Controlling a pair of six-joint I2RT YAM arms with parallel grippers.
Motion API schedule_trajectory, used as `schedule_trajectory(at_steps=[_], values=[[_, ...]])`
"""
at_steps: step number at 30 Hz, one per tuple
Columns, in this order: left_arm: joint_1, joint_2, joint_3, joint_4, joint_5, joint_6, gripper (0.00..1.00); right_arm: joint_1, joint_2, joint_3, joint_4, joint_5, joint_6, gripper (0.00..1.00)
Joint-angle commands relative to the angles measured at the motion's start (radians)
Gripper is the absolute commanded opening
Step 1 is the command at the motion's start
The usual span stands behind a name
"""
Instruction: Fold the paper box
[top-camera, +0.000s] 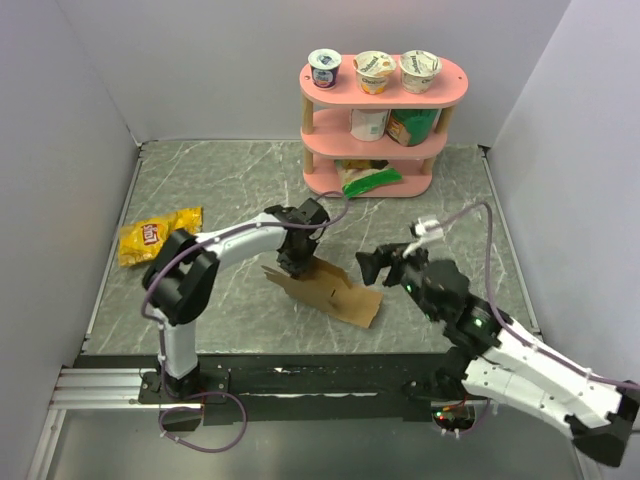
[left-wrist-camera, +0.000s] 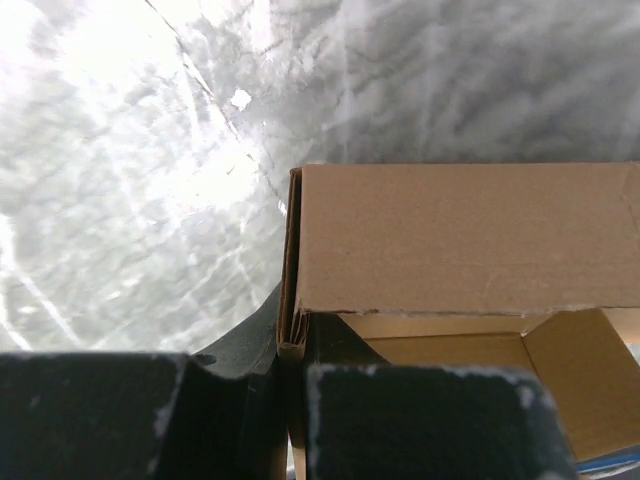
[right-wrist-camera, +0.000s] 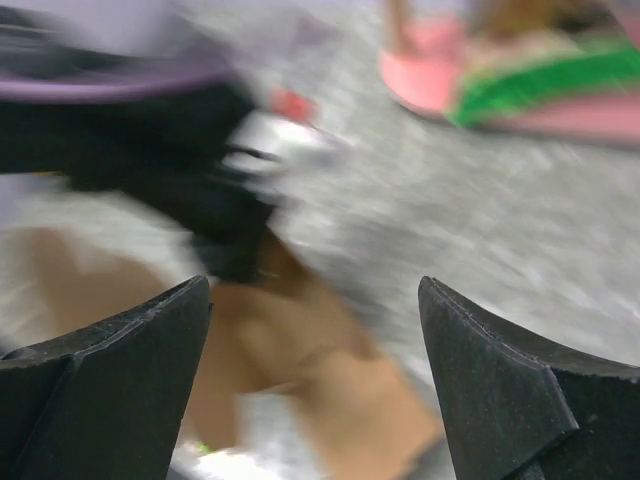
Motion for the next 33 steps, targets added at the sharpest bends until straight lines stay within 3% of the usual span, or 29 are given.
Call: schedule_trajectory(at_steps=[1,9,14,26,27,30,32,33], values=[[-0.002,-0.148,-0.04,0.149,0.002,0.117,0.01,-0.224,0.173,-0.006,-0.074,-0.249,0.048,0.89],[-0.031,-0.274,-0.161,0.305,-0.012,0.249,0.01,-0.2,0.234,-0.073,0.081,-0.355,-0.095,0.91],[-0.054,-0.314,-0.22,0.342,-0.107,0.277,0.01,-0.145,0.224,-0.104,0.112,-0.265,-0.141,0.92],[-0.122,-0.371,-0.255,0.396,-0.198,0.231,0.01,-0.044,0.497,-0.052,0.32,-0.142,-0.205,0.89],[-0.123,-0.386,-0.26,0.408,-0.196,0.229,0.01,-0.035,0.526,-0.05,0.333,-0.124,-0.204,0.86],[-0.128,-0.398,-0.277,0.414,-0.216,0.226,0.01,-0.01,0.566,-0.035,0.35,-0.062,-0.202,0.6],[-0.128,-0.386,-0.267,0.396,-0.245,0.21,0.01,0.001,0.581,-0.009,0.331,-0.044,-0.192,0.51],[-0.128,-0.37,-0.263,0.379,-0.259,0.205,0.01,0.005,0.593,-0.001,0.316,-0.038,-0.19,0.38]])
